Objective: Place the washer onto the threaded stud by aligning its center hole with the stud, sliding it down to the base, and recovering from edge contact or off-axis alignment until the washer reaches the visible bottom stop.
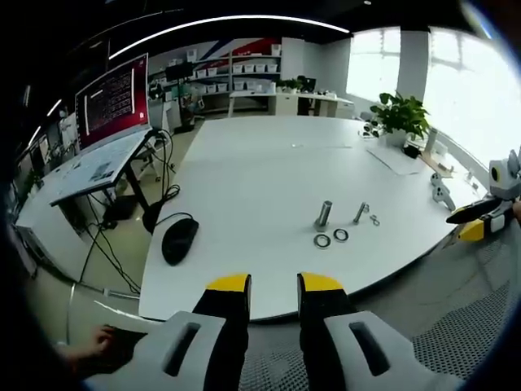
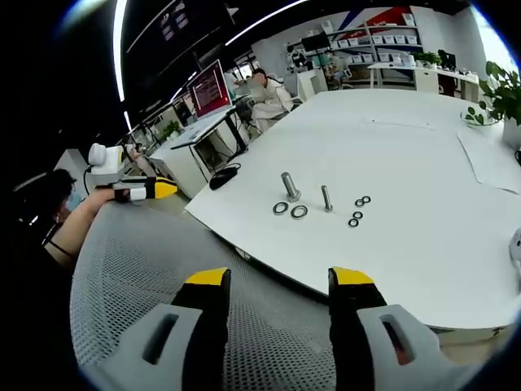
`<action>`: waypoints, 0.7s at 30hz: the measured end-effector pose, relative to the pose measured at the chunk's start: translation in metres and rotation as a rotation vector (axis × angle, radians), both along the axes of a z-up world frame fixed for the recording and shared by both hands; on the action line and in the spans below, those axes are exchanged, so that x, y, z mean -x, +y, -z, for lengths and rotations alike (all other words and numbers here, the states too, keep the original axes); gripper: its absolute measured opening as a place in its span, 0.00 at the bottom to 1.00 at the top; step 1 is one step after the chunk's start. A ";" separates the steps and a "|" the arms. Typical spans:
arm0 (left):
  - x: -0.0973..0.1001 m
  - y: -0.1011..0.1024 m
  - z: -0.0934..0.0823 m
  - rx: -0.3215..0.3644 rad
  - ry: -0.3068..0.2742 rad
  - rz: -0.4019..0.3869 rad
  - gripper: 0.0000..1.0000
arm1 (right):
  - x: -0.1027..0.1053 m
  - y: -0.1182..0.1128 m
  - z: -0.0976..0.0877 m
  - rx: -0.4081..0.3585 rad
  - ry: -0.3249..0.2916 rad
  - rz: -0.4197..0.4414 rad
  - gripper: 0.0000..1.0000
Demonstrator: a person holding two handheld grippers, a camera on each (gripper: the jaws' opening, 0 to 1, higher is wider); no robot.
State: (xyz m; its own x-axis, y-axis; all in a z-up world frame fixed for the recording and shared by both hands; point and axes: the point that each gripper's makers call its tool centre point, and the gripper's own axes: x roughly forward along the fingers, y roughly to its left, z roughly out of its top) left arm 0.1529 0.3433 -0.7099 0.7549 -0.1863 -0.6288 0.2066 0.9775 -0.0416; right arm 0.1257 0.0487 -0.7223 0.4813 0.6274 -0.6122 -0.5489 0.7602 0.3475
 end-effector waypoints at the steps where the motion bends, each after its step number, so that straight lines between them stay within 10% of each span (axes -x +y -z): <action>1: 0.000 0.000 0.000 0.000 0.000 0.000 0.21 | 0.000 0.000 0.000 0.000 0.000 0.001 0.51; 21: 0.000 0.001 0.001 -0.004 0.004 -0.003 0.21 | 0.001 0.000 0.000 0.003 0.005 0.000 0.51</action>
